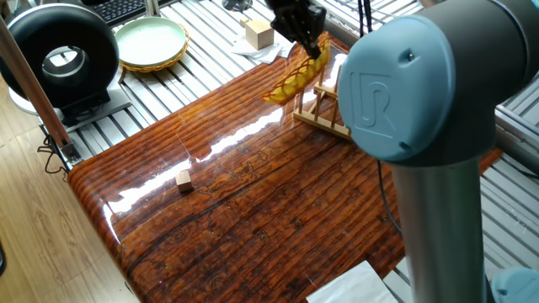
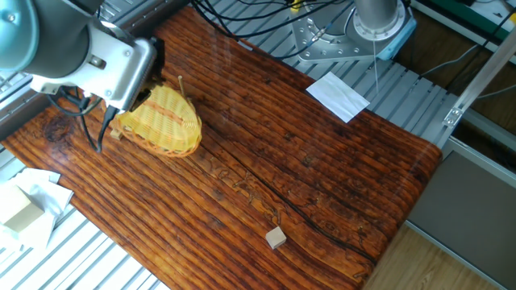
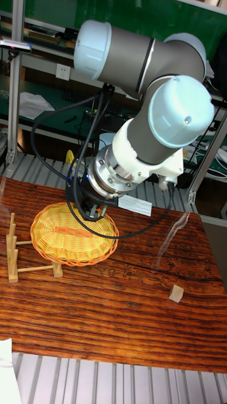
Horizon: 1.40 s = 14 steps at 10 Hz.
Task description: Put the dish on the dish rack
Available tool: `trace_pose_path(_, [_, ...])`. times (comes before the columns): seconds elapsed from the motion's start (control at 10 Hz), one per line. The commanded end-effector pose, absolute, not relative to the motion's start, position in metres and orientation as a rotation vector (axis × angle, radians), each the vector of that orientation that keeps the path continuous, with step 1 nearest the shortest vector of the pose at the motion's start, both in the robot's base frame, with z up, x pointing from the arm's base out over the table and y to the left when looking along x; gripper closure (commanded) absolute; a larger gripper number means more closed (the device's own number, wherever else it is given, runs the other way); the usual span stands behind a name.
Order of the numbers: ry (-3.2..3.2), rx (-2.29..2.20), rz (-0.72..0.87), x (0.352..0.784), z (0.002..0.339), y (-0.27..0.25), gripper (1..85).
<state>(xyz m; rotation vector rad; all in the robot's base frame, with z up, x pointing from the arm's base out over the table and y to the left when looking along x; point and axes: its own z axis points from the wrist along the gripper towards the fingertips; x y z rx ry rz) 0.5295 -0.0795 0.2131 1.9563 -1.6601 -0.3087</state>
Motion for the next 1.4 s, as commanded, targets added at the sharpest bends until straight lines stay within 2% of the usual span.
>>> trace_pose_path(0.0, [-1.645,1.922,-0.311,0.520,0.218,-0.089,84.7])
trace_pose_path(0.5, [-1.572,1.906,-0.093,0.541,0.227,-0.125,84.7])
trace_pose_path(1.3, [-1.456,1.874,-0.005,0.546,0.243,-0.154,84.7])
